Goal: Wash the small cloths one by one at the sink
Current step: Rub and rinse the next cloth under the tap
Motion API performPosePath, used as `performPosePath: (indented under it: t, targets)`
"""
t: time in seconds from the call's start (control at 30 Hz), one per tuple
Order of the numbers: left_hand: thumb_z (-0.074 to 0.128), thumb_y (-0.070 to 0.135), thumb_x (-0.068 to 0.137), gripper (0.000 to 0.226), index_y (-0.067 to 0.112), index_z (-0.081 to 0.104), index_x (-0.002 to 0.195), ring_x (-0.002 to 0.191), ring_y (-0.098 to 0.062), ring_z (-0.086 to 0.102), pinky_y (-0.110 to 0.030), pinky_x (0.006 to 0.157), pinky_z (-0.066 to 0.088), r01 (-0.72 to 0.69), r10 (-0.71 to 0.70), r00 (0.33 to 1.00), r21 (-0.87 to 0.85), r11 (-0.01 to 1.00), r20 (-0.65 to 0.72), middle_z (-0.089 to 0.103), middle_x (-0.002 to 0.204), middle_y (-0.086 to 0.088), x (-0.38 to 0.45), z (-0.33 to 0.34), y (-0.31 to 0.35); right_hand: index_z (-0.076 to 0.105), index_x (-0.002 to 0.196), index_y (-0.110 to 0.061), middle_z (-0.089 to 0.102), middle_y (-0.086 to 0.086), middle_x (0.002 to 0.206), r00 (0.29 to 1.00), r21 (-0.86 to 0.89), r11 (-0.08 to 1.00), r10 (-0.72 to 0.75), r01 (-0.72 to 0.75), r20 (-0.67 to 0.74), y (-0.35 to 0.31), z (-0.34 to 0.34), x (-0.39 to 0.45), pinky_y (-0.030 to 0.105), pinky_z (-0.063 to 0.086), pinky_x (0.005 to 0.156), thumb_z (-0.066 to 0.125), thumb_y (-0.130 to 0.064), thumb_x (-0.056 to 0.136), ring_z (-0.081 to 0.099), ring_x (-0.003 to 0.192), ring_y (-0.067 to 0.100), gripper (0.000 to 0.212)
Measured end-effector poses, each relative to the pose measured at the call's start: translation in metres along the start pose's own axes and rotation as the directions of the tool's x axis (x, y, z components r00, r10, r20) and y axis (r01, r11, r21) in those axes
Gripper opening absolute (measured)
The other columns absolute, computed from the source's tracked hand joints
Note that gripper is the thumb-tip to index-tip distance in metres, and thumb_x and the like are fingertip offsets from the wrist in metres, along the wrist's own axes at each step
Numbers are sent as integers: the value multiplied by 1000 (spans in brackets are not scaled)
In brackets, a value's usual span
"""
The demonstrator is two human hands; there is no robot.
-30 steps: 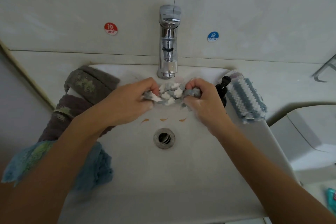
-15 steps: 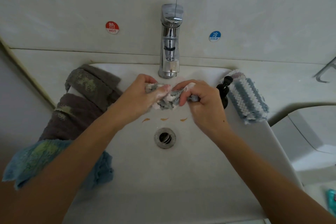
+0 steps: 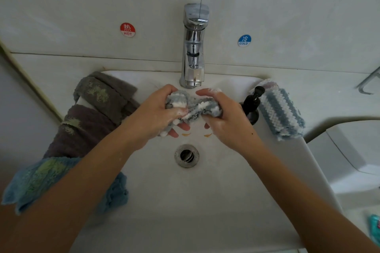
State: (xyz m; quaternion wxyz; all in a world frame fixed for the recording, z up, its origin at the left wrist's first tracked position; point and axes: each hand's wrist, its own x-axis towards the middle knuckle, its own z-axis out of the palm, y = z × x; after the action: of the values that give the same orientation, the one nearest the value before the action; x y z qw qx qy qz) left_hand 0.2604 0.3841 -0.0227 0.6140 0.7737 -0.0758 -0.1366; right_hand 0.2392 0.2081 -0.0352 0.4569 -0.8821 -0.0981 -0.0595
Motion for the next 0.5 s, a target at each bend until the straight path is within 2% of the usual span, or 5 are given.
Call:
performPosePath:
  t: [0.1,0.27,0.33,0.4,0.5]
  targets:
    - [55,-2,92,21,16,50,103,55,-4,62,-23,43,48,-111,115,993,126,986,-23,64,80,-3,2,-2,-5,60,119,-22,59,-11,91,983,197,969,121,-147,138,-4,-2,2,19,44,55,66,-1,82,57,67,0,42]
    - [48,-7,89,35,27,47,98,48,-1,46,-20,41,39,-196,211,976,206,959,-55,52,68,-1,4,0,-10,59,125,-22,54,-2,82,902,463,779,314,-423,296,-10,0,1,22,37,57,70,-30,67,46,70,10,60]
    - [49,-6,90,30,22,48,102,48,1,46,-16,43,38,-255,278,958,239,937,-68,52,69,4,4,1,-10,63,112,-20,53,-10,71,904,455,789,292,-413,313,-10,1,0,19,36,56,74,-36,78,43,66,8,39]
    - [52,1,92,26,23,47,105,61,0,56,-22,52,46,-317,354,932,304,898,-74,57,78,7,3,3,-10,65,94,-14,44,-15,58,922,458,805,282,-378,265,-8,5,-1,15,32,51,65,-34,92,36,57,6,20]
    - [51,18,97,14,26,46,107,69,-14,65,-40,59,56,-336,399,915,425,840,-64,64,82,4,-2,7,-10,59,80,-19,41,-12,60,917,551,735,351,-396,190,-8,10,-2,14,30,46,59,-31,97,33,54,5,20]
